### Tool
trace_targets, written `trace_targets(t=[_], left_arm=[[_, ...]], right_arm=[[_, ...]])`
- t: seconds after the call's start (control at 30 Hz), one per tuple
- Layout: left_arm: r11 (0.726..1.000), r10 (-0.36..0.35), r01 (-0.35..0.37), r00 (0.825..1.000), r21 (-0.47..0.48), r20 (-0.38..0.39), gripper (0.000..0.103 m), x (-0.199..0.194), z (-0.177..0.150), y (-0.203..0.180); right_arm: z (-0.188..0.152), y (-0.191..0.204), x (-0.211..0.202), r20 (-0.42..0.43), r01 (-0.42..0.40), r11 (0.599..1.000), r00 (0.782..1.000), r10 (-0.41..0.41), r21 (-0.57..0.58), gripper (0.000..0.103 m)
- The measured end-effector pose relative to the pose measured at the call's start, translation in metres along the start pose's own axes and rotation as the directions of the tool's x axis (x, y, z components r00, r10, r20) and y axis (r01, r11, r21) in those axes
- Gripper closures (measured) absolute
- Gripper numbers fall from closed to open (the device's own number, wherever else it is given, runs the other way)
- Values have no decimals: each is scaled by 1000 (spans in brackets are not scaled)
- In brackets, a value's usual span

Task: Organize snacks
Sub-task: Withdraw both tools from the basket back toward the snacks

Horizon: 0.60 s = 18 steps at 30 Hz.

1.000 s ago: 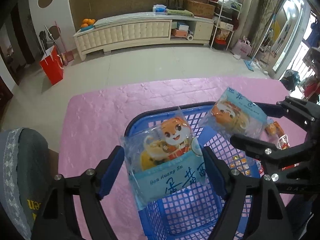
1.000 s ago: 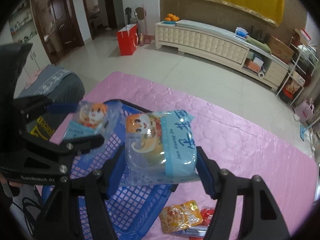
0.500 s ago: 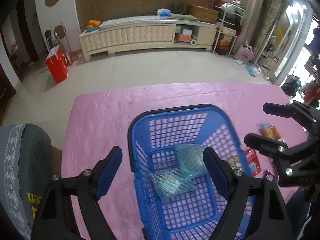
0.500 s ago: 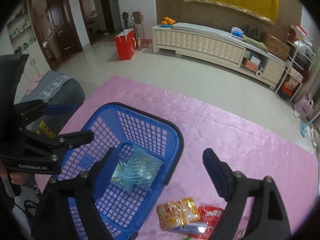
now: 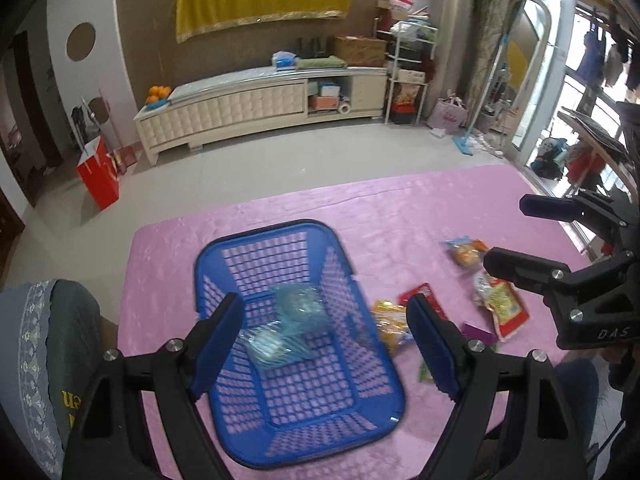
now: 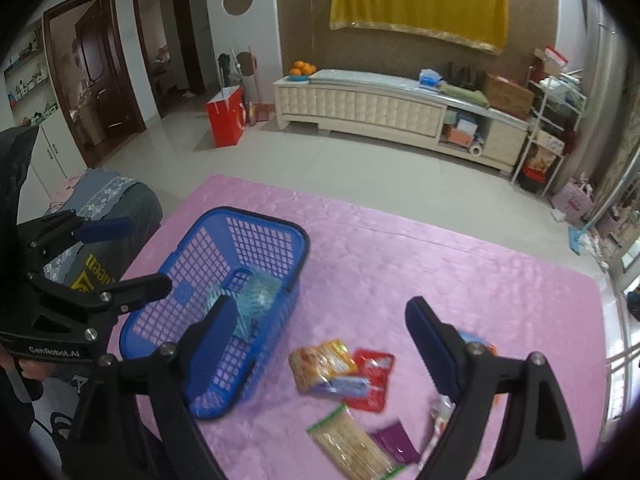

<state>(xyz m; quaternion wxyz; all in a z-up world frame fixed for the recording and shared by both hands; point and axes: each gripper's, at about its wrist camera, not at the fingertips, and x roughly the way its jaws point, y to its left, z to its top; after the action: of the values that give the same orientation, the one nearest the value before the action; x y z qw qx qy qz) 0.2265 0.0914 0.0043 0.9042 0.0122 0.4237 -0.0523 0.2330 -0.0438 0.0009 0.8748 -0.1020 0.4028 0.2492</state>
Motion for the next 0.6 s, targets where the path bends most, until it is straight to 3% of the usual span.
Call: trace_targets(t=[0.33,0.6], left_arm=[[998,-39,40,999,42,-3,21,-4,-20,-66],[999,-50,50,999,3,-6,21,6,-51,-99]], right_arm=[[-43,-30,-36,-6,51,998,999,-51,37,14],[-80,-51,-38,-35,45,998,998,-44,47,14]])
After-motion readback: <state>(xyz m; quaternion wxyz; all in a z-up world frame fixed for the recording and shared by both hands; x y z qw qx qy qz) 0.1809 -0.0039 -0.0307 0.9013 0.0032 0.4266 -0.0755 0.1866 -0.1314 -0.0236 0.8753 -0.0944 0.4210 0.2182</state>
